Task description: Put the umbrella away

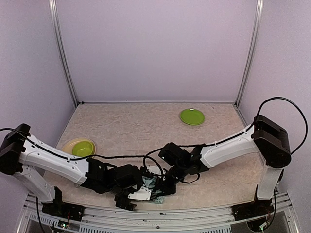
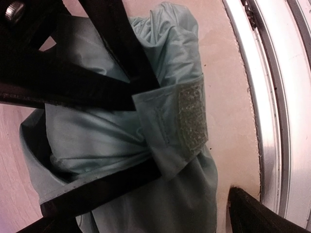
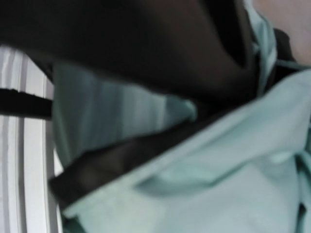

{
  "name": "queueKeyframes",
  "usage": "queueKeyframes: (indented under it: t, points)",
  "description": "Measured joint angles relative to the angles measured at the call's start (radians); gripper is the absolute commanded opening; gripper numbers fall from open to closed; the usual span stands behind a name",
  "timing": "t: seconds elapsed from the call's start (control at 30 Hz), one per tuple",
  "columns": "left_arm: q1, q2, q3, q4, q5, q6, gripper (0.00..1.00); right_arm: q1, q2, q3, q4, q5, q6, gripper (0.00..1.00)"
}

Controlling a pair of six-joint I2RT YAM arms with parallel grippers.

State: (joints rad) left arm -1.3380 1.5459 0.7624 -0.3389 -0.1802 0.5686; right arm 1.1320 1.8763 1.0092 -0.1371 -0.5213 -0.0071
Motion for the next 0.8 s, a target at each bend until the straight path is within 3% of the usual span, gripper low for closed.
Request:
queueKeyframes:
  t: [0.13, 0.2, 0.3, 0.4, 0.47, 0.67, 0.8]
  points:
    - [0.025, 0.029, 0.016, -0.01, 0.055, 0.008, 0.89, -0.014, 0.009, 0.013, -0.016, -0.023, 0.011, 0.18]
    - [0.028, 0.047, 0.026, 0.005, 0.083, 0.011, 0.77, -0.016, 0.011, 0.02, -0.019, -0.026, 0.011, 0.19]
    - [0.034, 0.07, 0.026, 0.058, 0.104, 0.01, 0.51, -0.02, 0.01, 0.023, -0.019, -0.026, 0.018, 0.2]
    - [0.043, 0.087, 0.019, 0.092, 0.113, 0.018, 0.45, -0.03, 0.003, 0.016, -0.019, -0.027, 0.037, 0.2]
    - [0.042, 0.099, 0.017, 0.107, 0.113, 0.02, 0.32, -0.036, -0.01, 0.002, -0.021, -0.028, 0.045, 0.22]
    - [0.037, 0.143, 0.026, 0.193, 0.119, 0.027, 0.0, -0.051, -0.079, -0.06, -0.043, -0.013, 0.064, 0.44]
    - [0.034, 0.162, 0.021, 0.264, 0.131, 0.037, 0.0, -0.057, -0.157, -0.121, -0.047, 0.013, 0.084, 0.54]
